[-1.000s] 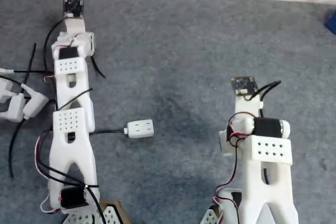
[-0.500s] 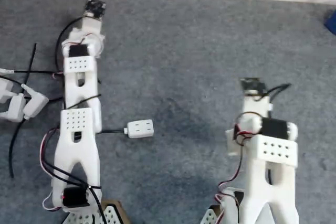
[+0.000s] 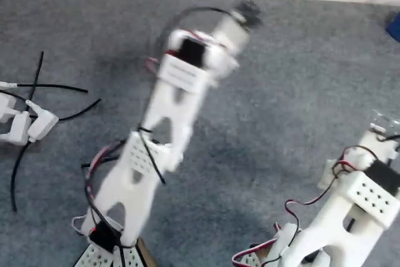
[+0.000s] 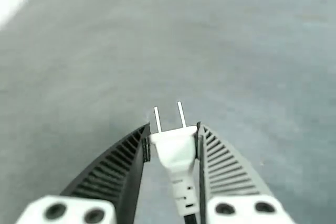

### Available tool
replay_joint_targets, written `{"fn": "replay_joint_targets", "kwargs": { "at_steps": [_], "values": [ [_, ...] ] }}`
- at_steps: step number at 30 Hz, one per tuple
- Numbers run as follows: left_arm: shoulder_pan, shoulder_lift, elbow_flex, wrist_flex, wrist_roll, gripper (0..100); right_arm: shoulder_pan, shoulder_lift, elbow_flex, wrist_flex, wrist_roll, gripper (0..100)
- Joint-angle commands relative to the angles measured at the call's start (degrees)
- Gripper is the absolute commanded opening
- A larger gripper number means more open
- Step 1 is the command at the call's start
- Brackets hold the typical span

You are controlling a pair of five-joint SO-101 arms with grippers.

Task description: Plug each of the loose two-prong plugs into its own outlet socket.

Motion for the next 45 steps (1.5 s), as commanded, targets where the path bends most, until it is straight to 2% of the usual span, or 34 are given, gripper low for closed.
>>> {"fn": "replay_joint_targets", "kwargs": {
  "at_steps": [1,3,9,12,14,17,21,25,27,29,32,35,39,42,45],
  "values": [
    [6.02,-5.85,0.13,2.46,6.86,1,3.82,0.13,-2.24,-1.27,2.64,34.2],
    [8.92,-6.11,0.13,2.46,10.55,1,6.29,0.13,-2.24,-2.68,2.81,34.2],
    [17.71,-6.37,0.48,2.64,11.16,1,15.34,0.22,-2.33,-6.55,3.43,34.2],
    [20.97,-6.55,1.71,2.64,11.96,9,16.75,0.22,-2.33,-6.81,6.24,34.2],
    [22.46,-6.55,1.89,2.64,16.18,17,17.01,0.22,-2.33,-6.81,6.24,34.2],
    [22.81,-6.9,1.36,2.55,20.66,25,17.19,0.22,-2.33,-6.81,6.42,34.2],
    [19.47,-9.19,1.8,2.55,20.57,23,16.4,0.22,-2.33,-6.81,6.42,34.2],
    [9.45,-10.95,1.63,2.46,20.48,20,11.74,0.22,-2.24,-6.2,6.15,34.2],
    [1.1,-12.18,1.8,2.64,20.13,19,7.96,0.22,-1.89,-4.62,6.42,34.2],
    [-8.92,-13.23,1.89,2.64,14.15,19,2.24,0.22,-2.24,-1.89,6.59,34.2],
    [-22.64,-12.97,1.98,2.55,3.96,19,-9.19,0.22,-2.42,1.89,6.24,34.2],
    [-34.86,-12.44,5.05,2.73,6.68,19,-23.6,0.48,-4.79,8.13,3.96,34.2],
    [-46.11,-12.44,19.91,2.73,5.89,19,-42.59,4.35,-7.69,15.08,-9.14,34.1],
    [-51.21,-13.93,30.55,2.64,2.11,19,-44.44,9.27,-8.22,15.08,-9.58,30.0],
    [-54.99,-17.54,38.2,2.64,0.62,19,-44.62,15.87,-7.78,15.08,-9.76,17.3]
  ]
}}
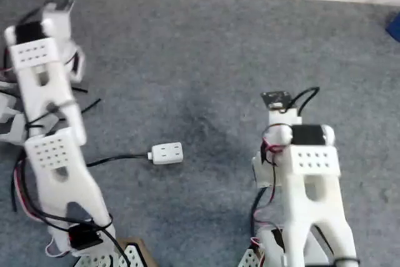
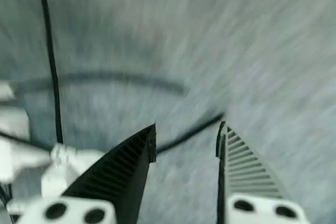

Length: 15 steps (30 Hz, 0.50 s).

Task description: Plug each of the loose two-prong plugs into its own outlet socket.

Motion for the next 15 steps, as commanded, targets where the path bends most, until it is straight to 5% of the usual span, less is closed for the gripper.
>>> {"fn": "replay_joint_targets", "kwargs": {
  "at_steps": [1,5,11,15],
  "values": [
    [-4.26,-7.87,7.52,0.44,-1.58,19,-1.36,7.69,-1.8,0.75,-0.97,12.6],
    [-6.81,-11.56,10.59,0.26,-1.67,19,0.66,15.16,1.45,-3.91,-0.79,2.9],
    [-6.99,-11.56,11.38,0.26,-4.48,19,0.84,12.09,19.38,-32.48,-1.49,3.2],
    [-6.73,-11.65,13.93,0.26,-5.36,19,3.3,6.81,25.1,-42.95,-10.73,3.6]
  ]
}}
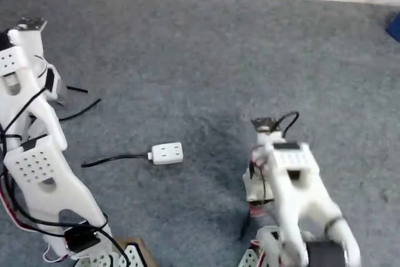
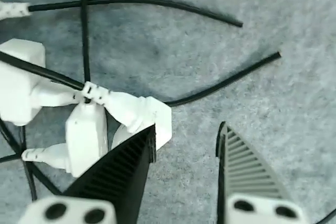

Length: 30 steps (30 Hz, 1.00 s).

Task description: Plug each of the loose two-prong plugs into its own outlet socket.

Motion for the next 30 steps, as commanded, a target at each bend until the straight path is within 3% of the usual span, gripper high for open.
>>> {"fn": "replay_joint_targets", "kwargs": {
  "at_steps": [1,7,13,22,30],
  "values": [
    [0.04,-3.56,0.57,0.26,-0.79,19,4.44,-5.67,1.63,-8.4,-7.12,4.6],
    [2.51,-3.56,2.59,0.18,-0.79,19,11.65,-16.22,3.12,-11.74,-15.47,23.1],
    [3.03,-3.56,2.86,-1.49,-0.79,19,13.58,-21.49,6.46,-12.09,-15.65,15.7],
    [3.3,-3.56,2.86,-1.41,-0.62,19,1.45,-14.9,-0.48,-4.7,-10.81,13.7],
    [3.3,-3.47,2.95,-1.41,-0.7,19,-1.89,-2.42,-10.33,-4.88,-10.73,13.7]
  ]
}}
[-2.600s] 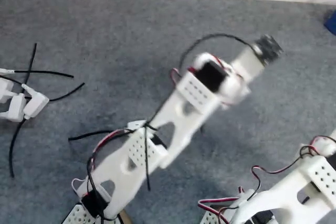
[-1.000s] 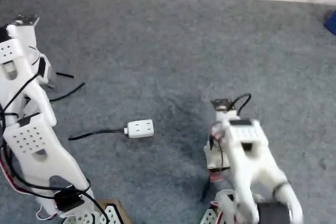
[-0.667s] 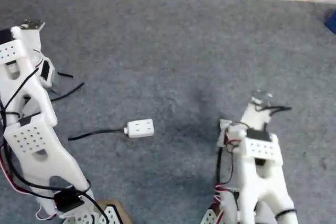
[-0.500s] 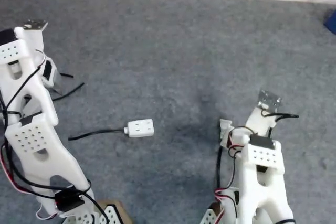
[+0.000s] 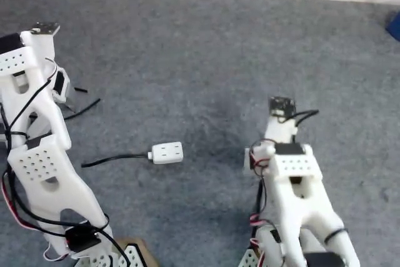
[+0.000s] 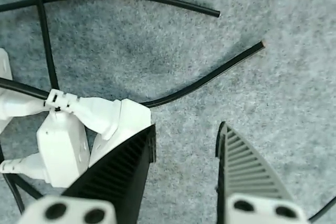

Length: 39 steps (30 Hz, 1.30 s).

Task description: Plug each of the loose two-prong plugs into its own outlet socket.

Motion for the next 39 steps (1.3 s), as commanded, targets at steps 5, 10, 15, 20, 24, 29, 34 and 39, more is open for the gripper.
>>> {"fn": "replay_joint_targets", "kwargs": {
  "at_steps": [5,10,15,20,24,29,34,39],
  "values": [
    [1.01,-3.47,-0.13,-0.44,-0.44,19,-0.48,11.47,-10.95,0.31,0.97,13.7],
    [0.75,-1.45,0.04,-0.44,-0.53,19,-0.04,18.59,-12.44,-2.15,0.97,13.7],
    [0.66,2.24,-0.13,-0.44,-0.62,19,2.24,21.14,-12.88,-2.42,3.43,13.7],
    [0.84,3.21,-0.13,-0.44,-2.29,19,3.91,21.05,-12.79,-2.07,10.29,9.1],
    [1.01,3.38,-0.13,-0.44,-5.54,19,2.51,20.44,-13.85,2.07,22.07,2.1],
    [1.1,3.21,-0.22,-0.44,-5.45,19,0.84,15.69,-20.79,14.46,28.92,0.6],
    [4.88,2.24,-2.51,0.0,-5.1,19,-6.81,7.69,-42.77,27.21,32.44,0.6],
    [9.01,-4.09,-9.8,0.0,0.79,19,-23.34,9.71,-62.9,37.14,27.16,0.7]
  ]
}}
